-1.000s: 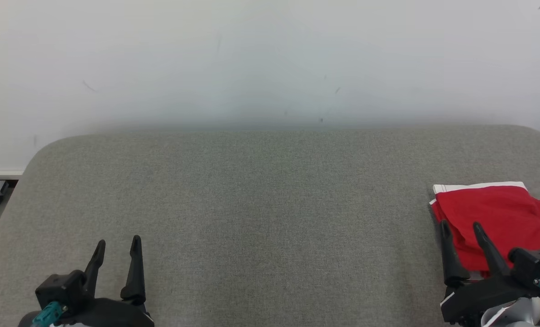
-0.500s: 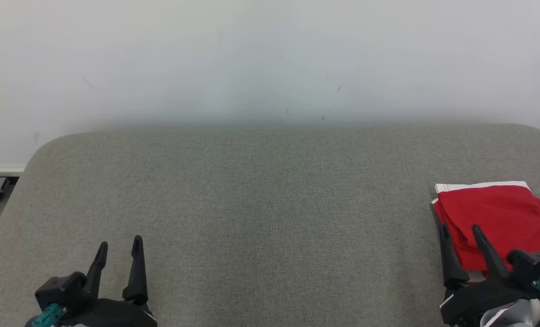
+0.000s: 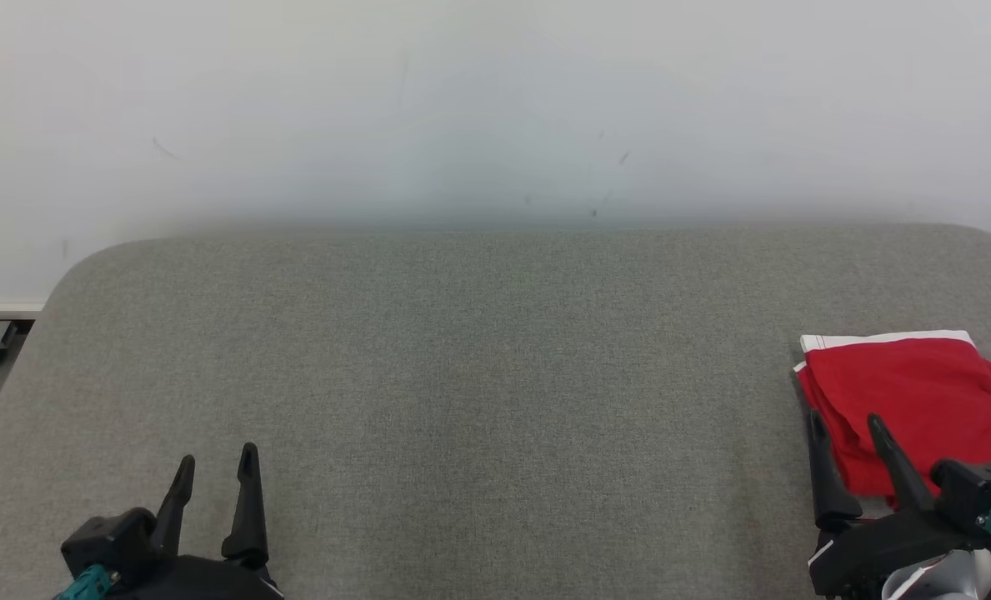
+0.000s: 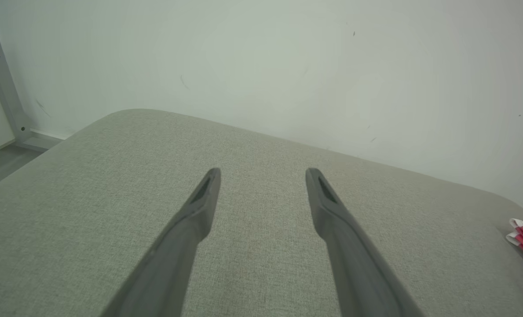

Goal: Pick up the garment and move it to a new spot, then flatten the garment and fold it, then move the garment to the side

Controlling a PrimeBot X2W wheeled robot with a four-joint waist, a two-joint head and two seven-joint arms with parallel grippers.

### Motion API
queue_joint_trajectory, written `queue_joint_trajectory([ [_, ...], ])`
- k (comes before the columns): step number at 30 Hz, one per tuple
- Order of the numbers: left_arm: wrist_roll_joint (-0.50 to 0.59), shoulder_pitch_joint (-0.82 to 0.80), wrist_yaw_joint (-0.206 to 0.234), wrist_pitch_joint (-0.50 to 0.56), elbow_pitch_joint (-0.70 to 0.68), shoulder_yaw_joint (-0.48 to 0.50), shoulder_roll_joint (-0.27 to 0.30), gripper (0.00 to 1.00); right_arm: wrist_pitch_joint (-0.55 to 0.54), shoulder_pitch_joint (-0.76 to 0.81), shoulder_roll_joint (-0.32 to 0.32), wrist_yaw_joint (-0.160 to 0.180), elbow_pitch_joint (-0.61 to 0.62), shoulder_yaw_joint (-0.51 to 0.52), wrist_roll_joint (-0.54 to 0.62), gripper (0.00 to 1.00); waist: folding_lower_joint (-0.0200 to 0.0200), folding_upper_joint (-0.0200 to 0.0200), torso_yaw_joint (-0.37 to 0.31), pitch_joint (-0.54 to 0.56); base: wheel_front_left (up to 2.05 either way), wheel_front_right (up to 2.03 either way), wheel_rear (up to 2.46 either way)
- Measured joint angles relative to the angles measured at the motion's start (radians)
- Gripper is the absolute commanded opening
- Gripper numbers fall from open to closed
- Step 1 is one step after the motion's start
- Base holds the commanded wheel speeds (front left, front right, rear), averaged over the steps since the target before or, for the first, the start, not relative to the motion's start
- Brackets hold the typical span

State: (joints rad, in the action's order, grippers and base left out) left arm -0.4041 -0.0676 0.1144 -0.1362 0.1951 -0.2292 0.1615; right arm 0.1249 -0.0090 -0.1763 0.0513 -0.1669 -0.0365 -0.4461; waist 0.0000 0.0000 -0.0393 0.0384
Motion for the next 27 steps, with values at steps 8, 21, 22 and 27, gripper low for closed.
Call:
queue_joint_trajectory([
  [8,0.0,0.045,0.0,0.004,0.055,-0.011,-0.019,0.0,-0.003,0.046,0.026,0.001,-0.059,-0.009,-0.001,0.0,0.0,0.0,0.0,0.0,0.0,0.0,0.0],
  [21,-0.139,0.043,-0.028,0.039,0.066,0.031,-0.033,0.0,-0.038,0.04,0.037,-0.016,-0.069,0.016,-0.136,0.0,0.0,0.0,0.005,-0.005,0.0,0.0,0.0],
  [22,-0.15,0.043,-0.028,0.04,0.067,0.034,-0.034,0.0,-0.042,0.039,0.039,-0.017,-0.07,0.019,-0.152,0.0,0.0,0.0,0.006,-0.006,0.0,0.0,0.0],
  [27,-0.213,0.042,-0.044,0.055,0.07,0.055,-0.036,0.0,-0.055,0.037,0.045,-0.026,-0.078,0.029,-0.212,0.0,0.0,0.0,0.008,-0.008,0.0,0.0,0.0],
])
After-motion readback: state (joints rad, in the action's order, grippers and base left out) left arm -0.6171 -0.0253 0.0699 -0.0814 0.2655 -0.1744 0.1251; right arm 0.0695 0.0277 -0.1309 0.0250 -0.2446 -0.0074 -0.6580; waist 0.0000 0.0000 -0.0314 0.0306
